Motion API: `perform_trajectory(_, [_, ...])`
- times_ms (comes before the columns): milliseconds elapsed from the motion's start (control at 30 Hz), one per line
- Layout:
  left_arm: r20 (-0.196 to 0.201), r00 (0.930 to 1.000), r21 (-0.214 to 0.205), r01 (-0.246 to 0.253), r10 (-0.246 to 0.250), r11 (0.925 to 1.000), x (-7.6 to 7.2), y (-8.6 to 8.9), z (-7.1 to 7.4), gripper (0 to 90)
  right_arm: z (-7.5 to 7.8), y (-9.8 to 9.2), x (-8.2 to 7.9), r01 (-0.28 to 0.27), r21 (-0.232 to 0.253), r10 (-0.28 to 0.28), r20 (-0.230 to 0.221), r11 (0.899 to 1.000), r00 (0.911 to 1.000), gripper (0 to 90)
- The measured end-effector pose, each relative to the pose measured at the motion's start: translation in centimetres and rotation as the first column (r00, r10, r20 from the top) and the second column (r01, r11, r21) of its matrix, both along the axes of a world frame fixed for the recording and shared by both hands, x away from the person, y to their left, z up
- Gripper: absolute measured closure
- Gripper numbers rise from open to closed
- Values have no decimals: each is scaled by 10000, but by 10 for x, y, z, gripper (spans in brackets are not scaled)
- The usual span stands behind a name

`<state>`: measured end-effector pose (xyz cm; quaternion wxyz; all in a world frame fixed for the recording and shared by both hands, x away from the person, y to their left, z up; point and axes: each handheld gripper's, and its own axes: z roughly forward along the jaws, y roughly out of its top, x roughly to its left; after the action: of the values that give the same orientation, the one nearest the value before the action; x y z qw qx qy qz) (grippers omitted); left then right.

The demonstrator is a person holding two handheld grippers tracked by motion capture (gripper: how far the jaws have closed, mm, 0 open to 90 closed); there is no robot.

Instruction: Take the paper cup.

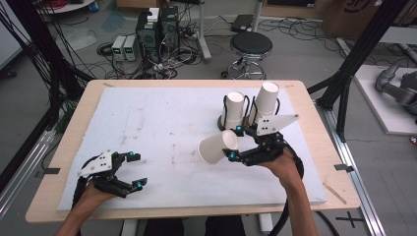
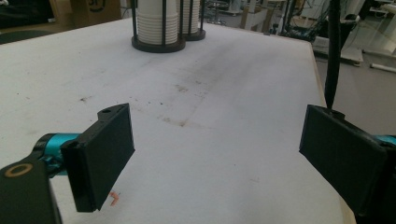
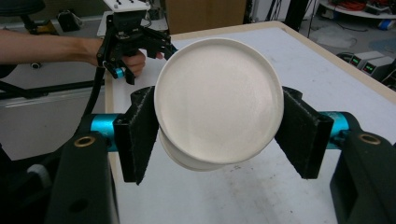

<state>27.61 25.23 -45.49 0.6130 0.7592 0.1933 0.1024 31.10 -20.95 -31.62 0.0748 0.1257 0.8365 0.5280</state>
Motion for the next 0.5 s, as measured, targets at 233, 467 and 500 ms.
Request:
perform_trajectory(233, [9, 10000, -21, -6, 6, 10000, 0, 0, 0, 98, -1, 2, 0, -53, 40, 53, -2, 10000, 10000, 352])
perform_trajectory(467, [-55, 10000, -48, -42, 42, 10000, 0, 0, 0, 98, -3, 3, 1, -128, 69, 128, -31, 9999, 9999, 352])
perform_trajectory(500, [-54, 10000, -40, -57, 57, 10000, 0, 0, 0, 98, -3, 3, 1, -113, 109, 113, -35, 9999, 9999, 352])
